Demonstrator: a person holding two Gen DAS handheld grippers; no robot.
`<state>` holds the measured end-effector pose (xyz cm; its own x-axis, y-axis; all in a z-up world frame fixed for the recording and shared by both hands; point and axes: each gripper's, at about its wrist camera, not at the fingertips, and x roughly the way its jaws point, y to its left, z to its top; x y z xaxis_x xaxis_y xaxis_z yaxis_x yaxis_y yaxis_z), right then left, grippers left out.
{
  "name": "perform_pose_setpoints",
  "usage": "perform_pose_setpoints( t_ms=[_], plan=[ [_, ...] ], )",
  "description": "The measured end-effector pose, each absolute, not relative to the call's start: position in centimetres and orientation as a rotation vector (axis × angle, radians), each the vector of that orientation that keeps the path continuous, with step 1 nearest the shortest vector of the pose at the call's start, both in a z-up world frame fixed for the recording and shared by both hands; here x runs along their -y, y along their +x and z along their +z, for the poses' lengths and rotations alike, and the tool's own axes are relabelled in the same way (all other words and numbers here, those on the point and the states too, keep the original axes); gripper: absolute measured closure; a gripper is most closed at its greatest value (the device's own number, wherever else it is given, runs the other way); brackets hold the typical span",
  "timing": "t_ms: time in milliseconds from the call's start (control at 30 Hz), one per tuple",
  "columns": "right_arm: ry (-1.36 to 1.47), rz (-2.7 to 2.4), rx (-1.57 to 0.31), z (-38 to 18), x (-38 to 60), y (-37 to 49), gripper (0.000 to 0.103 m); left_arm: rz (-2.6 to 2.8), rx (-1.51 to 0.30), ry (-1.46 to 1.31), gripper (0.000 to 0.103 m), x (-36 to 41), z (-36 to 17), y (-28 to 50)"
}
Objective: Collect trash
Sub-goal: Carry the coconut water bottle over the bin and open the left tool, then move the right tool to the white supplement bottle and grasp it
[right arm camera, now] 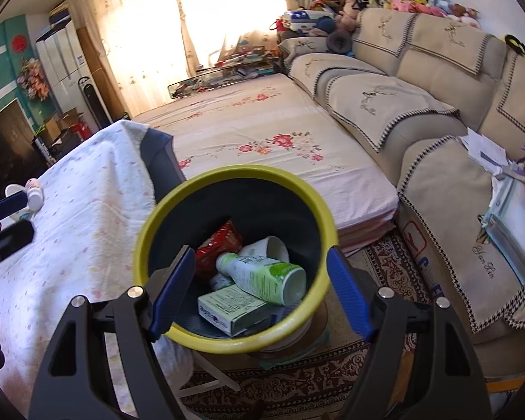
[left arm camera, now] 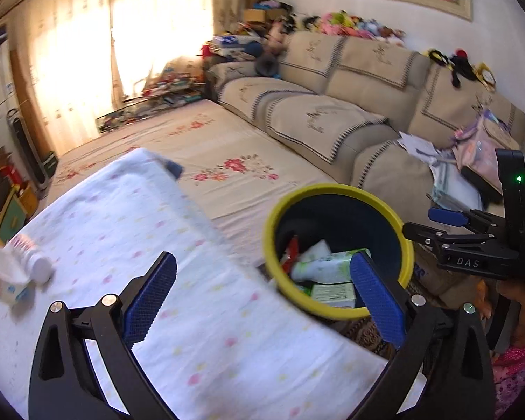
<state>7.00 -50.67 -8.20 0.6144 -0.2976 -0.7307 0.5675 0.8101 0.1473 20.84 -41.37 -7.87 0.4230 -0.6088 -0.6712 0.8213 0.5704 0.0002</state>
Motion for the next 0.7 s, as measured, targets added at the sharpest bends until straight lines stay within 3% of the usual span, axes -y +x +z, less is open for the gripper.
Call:
perform_pose_setpoints(
  t_ms=[300, 700],
  plan=[
    [0.311, -0.412, -0.779, -7.2, 46.1, 11.6, 0.03, -0.631, -0.684, 0.23, 0.005, 25.3, -8.3, 25.6],
    [0.181, -0.136, -0.79, -4.3, 35.9, 22.4, 0.03, -0.273, -0.797, 0.149, 0.005, 8.0, -13.1, 34.7]
  ],
)
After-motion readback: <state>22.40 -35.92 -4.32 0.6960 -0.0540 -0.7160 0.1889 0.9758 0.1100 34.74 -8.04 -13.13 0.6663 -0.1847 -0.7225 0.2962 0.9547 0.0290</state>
